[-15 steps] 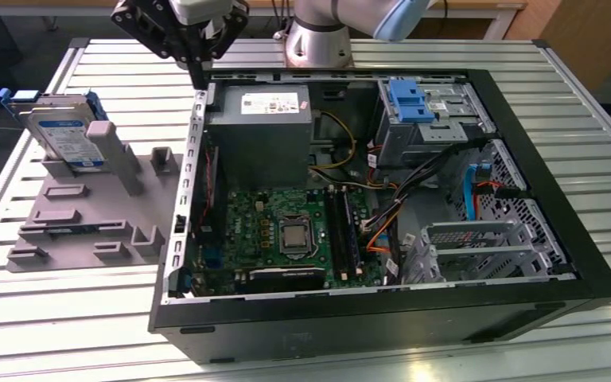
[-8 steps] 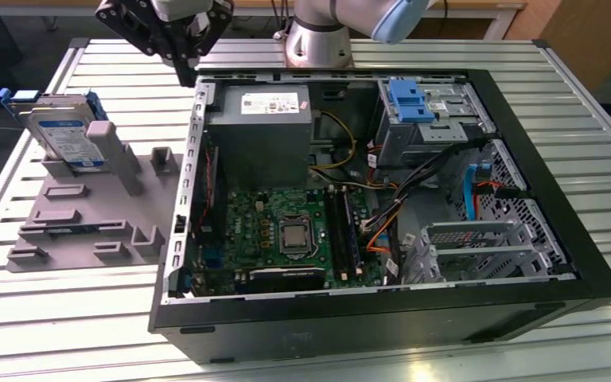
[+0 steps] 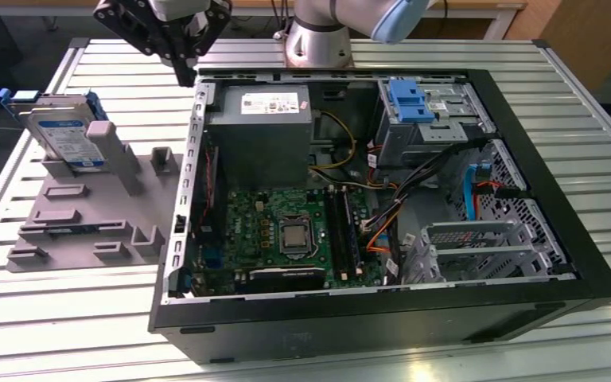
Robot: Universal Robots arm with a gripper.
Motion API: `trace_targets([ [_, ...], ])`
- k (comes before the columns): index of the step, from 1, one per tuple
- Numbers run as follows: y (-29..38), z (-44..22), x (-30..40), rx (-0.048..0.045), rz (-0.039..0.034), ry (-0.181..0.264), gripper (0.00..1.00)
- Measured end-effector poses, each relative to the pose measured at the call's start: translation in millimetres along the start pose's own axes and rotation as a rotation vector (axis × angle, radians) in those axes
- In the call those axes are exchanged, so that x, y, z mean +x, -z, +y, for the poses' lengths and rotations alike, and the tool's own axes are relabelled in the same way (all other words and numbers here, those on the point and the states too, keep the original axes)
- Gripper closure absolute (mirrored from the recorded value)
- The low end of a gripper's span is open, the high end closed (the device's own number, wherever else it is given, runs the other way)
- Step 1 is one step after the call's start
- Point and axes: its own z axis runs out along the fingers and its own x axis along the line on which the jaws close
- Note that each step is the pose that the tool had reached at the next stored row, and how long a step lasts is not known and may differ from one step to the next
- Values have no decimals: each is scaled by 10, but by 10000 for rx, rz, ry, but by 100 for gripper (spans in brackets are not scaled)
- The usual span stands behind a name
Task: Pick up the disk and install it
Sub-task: 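Reach for the disk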
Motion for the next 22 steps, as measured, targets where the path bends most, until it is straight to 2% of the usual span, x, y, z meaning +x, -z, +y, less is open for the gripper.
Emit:
trace_targets([
  [22,-7,-9,115,1,0,2,89],
])
